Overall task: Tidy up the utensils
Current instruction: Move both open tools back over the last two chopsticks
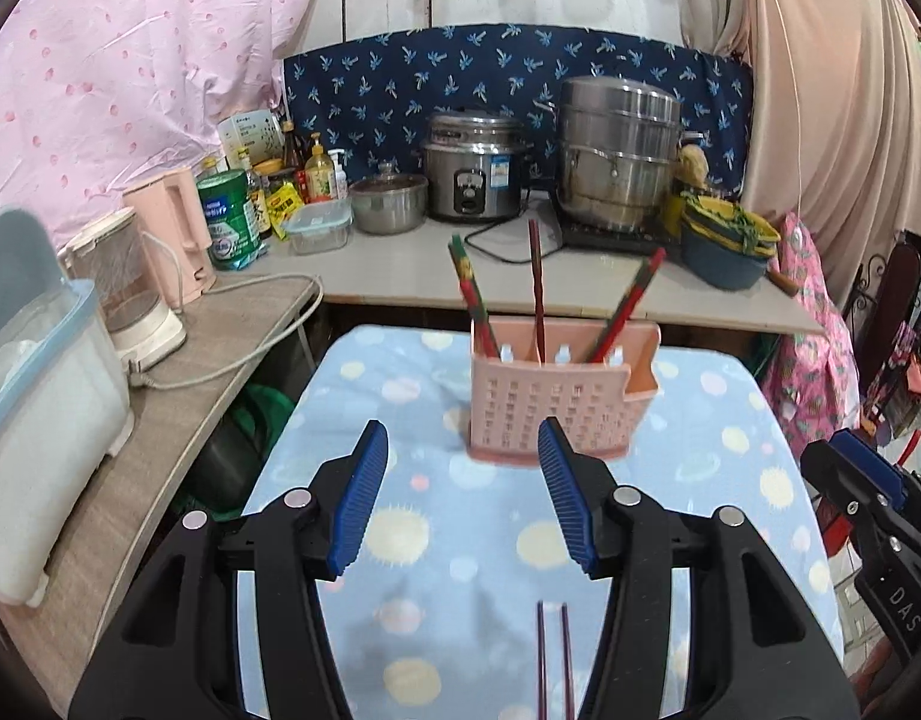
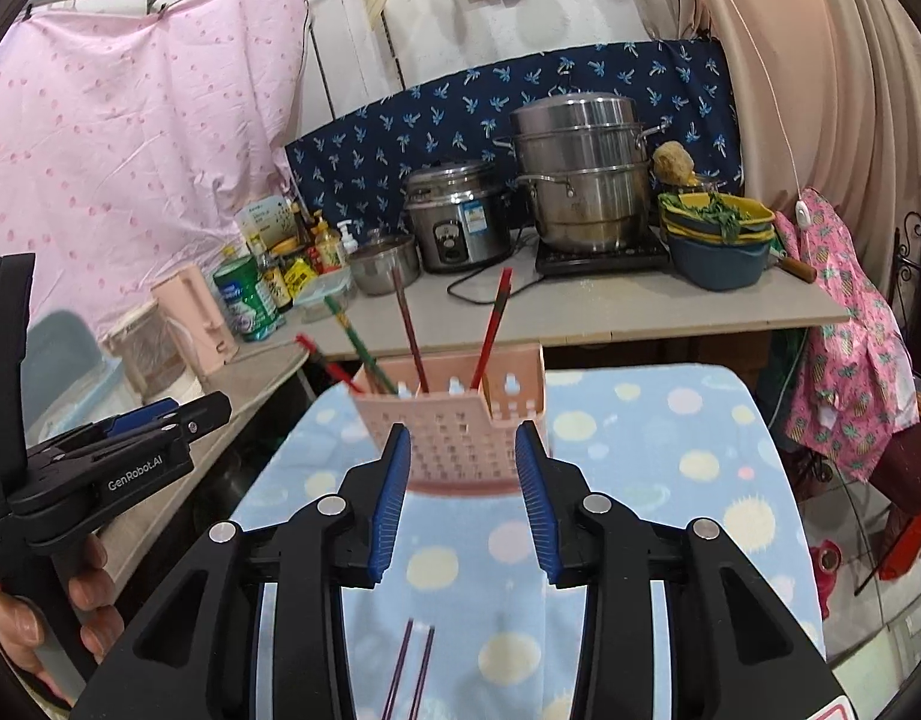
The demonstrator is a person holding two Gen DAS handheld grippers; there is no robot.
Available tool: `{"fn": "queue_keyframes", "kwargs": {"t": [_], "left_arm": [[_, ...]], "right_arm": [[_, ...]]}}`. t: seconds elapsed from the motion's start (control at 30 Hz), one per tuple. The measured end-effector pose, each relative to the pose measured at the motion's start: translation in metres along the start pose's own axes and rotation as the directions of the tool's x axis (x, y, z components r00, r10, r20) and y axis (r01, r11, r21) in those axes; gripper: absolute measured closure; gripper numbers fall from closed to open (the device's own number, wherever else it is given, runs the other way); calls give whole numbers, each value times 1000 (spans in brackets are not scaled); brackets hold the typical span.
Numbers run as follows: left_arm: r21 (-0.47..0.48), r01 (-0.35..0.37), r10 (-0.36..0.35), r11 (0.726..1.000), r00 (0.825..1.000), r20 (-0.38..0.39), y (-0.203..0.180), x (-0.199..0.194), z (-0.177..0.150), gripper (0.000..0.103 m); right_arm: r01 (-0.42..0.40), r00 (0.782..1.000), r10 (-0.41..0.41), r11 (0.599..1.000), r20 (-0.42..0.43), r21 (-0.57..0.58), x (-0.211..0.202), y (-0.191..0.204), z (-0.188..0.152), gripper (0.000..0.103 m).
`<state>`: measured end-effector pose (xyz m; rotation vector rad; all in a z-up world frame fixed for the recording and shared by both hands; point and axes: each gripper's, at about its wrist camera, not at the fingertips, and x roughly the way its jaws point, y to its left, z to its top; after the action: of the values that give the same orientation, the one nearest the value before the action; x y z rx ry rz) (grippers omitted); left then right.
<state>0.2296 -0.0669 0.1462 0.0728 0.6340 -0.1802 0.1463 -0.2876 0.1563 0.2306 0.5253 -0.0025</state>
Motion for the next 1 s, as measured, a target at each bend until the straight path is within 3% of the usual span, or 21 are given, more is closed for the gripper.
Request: {"fn": "queue_keyframes", "kwargs": {"t": [0.53,1.0], "left_arm": [[16,-11,13,1000,990,-144,12,-26,-123,53],[10,-5,8,1000,961,-276,22,-28,-216,53]], "right_arm": [[10,990,-17,999,-143,-50,-47,19,-117,67],[-11,945,-11,998,-327,-64,-43,34,-225,67]]}}
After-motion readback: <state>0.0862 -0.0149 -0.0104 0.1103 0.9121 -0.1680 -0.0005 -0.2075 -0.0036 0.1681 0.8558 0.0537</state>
